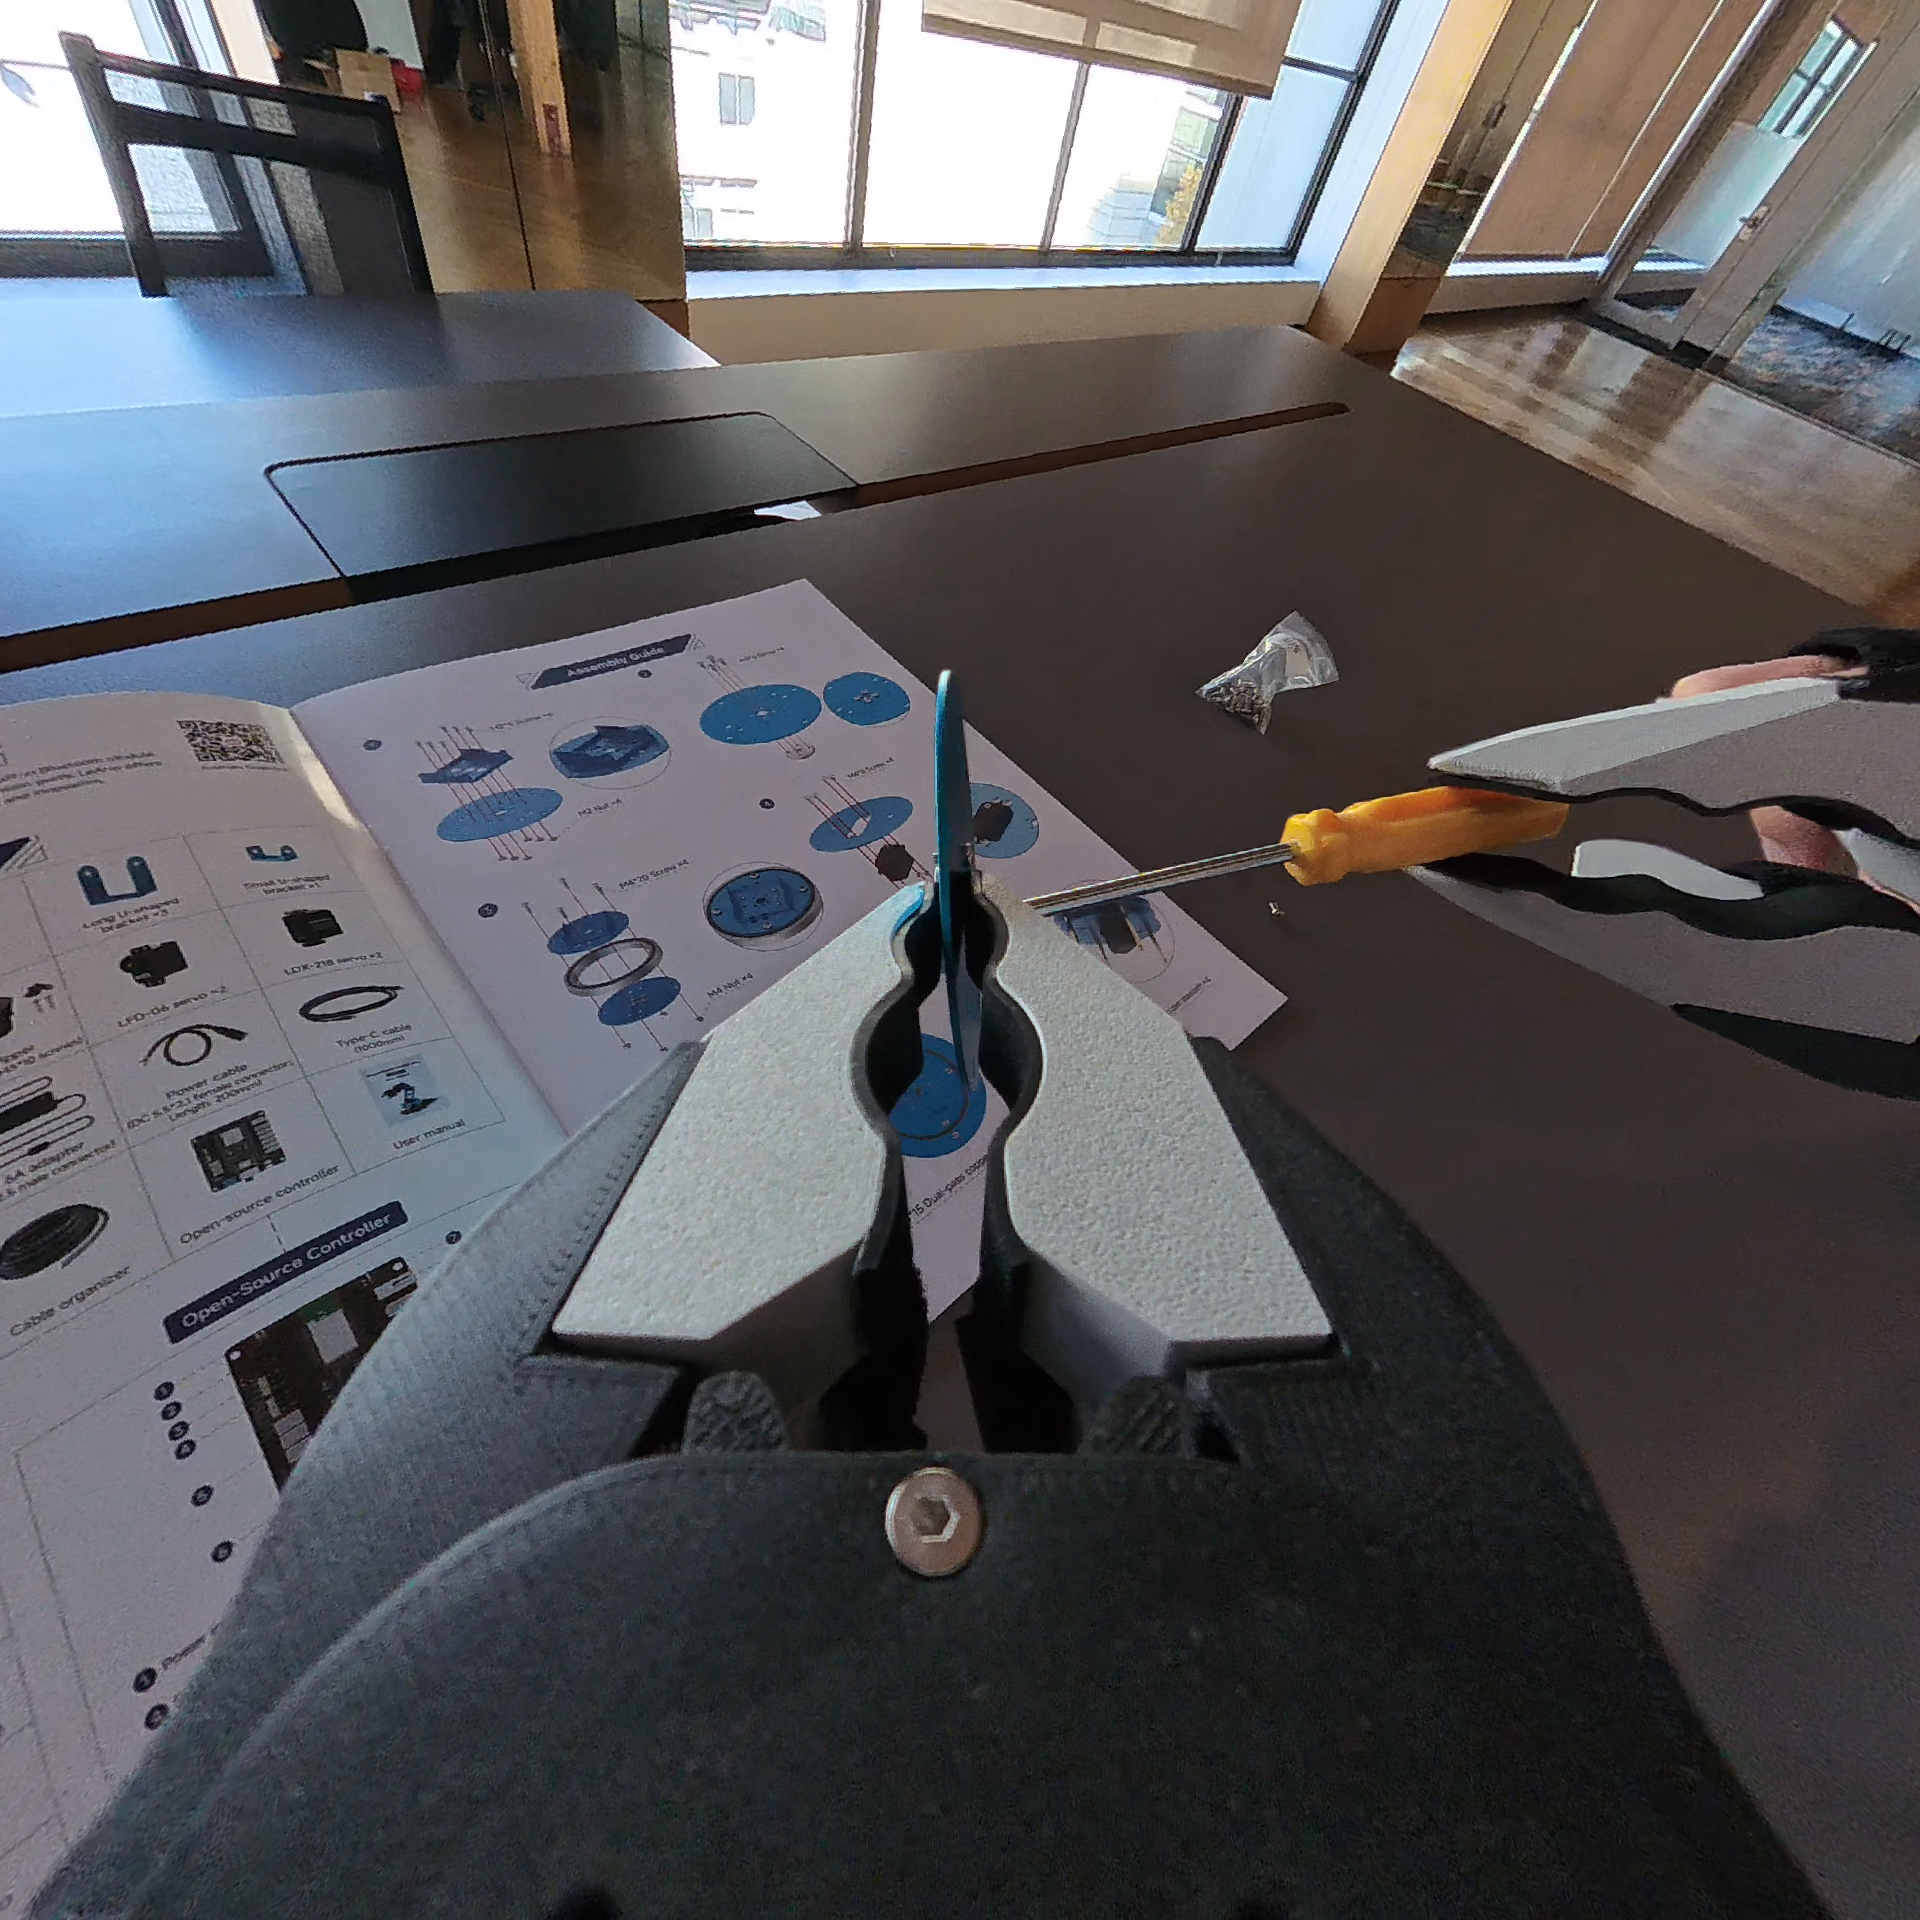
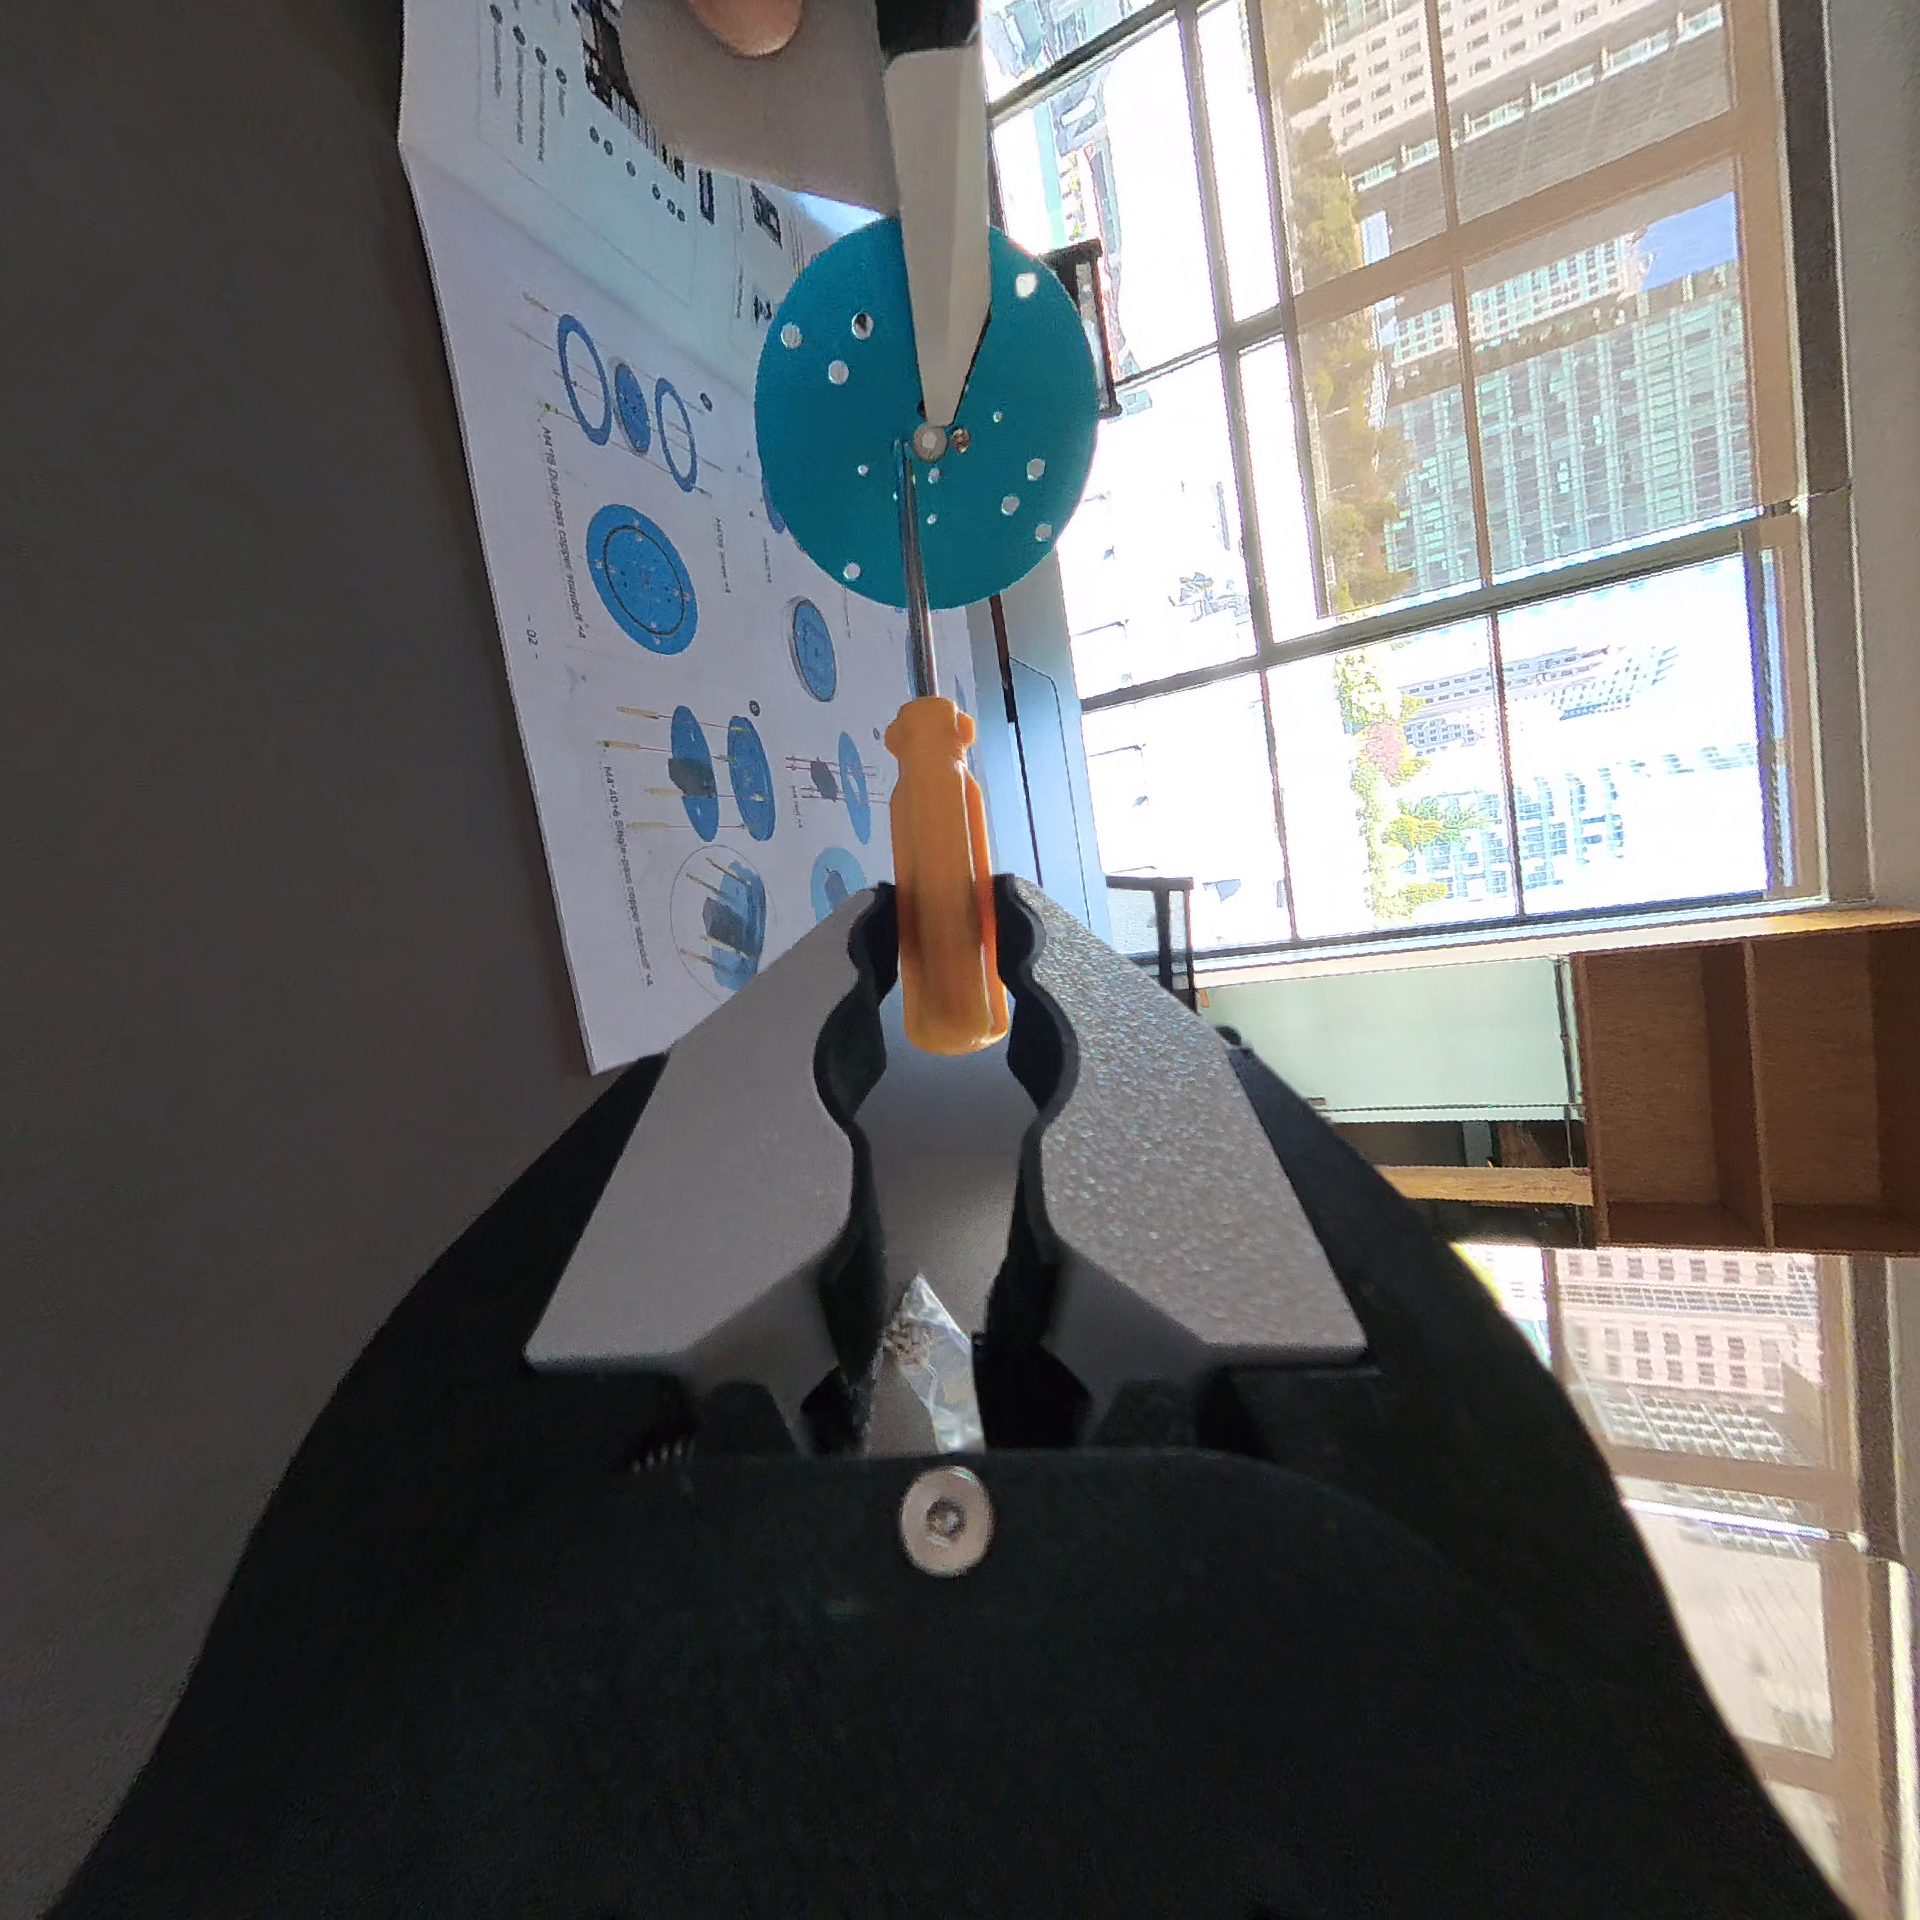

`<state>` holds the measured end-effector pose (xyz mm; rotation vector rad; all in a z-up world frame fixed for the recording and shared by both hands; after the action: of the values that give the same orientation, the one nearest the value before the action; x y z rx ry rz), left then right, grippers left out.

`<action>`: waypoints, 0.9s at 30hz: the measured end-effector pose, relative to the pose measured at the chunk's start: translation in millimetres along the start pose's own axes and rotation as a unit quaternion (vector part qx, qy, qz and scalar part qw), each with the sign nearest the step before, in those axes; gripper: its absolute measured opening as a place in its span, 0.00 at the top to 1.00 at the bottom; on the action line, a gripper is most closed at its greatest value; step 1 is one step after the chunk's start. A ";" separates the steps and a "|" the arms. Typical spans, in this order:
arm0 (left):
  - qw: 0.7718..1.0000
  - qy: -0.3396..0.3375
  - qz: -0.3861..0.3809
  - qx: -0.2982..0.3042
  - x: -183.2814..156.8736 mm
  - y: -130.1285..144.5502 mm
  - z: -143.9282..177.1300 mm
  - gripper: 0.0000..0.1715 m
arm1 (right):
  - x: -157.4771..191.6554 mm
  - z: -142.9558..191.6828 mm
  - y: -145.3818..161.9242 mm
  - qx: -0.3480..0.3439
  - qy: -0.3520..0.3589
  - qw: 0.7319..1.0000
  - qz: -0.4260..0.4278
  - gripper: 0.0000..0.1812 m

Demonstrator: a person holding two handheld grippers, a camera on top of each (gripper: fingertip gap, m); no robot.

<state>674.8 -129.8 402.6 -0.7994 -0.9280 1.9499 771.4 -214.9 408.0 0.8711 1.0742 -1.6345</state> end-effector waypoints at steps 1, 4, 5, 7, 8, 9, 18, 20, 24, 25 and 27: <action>1.000 -0.004 -0.002 0.002 -0.1 0.5 -0.7 0.99 | 0.0 -0.1 0.2 0.007 0.008 1.000 0.010 0.90; 1.000 -0.012 -0.011 0.004 -0.3 1.2 -1.4 0.99 | 1.6 -0.6 0.1 0.016 0.017 0.999 0.027 0.90; 1.000 -0.010 -0.009 0.004 -0.5 1.1 -1.0 0.99 | 1.8 -0.6 0.2 0.015 0.013 1.000 0.022 0.90; 1.000 -0.001 -0.003 0.001 -1.3 -0.1 0.2 0.99 | 0.4 0.1 0.7 0.010 0.005 1.000 0.009 0.90; 1.000 0.003 0.001 -0.001 -1.5 -0.5 0.6 0.99 | -0.5 0.5 0.9 0.010 0.006 1.000 0.007 0.90; 1.000 0.005 0.003 -0.001 -1.5 -0.7 1.0 0.99 | -0.8 0.6 1.0 0.010 0.006 1.000 0.008 0.90; 1.000 0.008 0.002 -0.001 -1.6 -0.7 1.4 0.99 | 0.4 -0.6 2.6 0.009 -0.002 1.000 0.002 0.90; 1.000 0.008 0.001 0.000 -1.7 -0.7 1.2 0.99 | 0.5 -1.1 3.1 0.010 -0.002 1.000 0.002 0.90; 1.000 0.001 -0.001 0.005 -1.1 0.8 -0.7 0.99 | 1.5 -0.7 2.3 0.013 -0.004 1.000 0.004 0.90; 1.000 -0.003 -0.002 0.007 -1.0 1.5 -1.7 0.99 | 0.9 -0.2 1.5 0.017 0.002 1.000 0.010 0.90; 1.000 -0.016 -0.004 0.012 0.4 3.0 -3.7 0.99 | 0.3 1.8 -2.4 0.028 0.026 0.998 0.042 0.90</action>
<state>676.4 -129.5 398.1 -0.7512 -0.9241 1.9696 768.9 -216.4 408.9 0.9878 1.0189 -1.5854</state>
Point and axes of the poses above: each gripper's, where its closed fingertips meet, z back along the fingers, y out of its underside, x = y × z across the jaws, the point moved 2 cm from there along z, back along the fingers, and after that the axes turned 13 degrees about x, right-handed, at the moved point
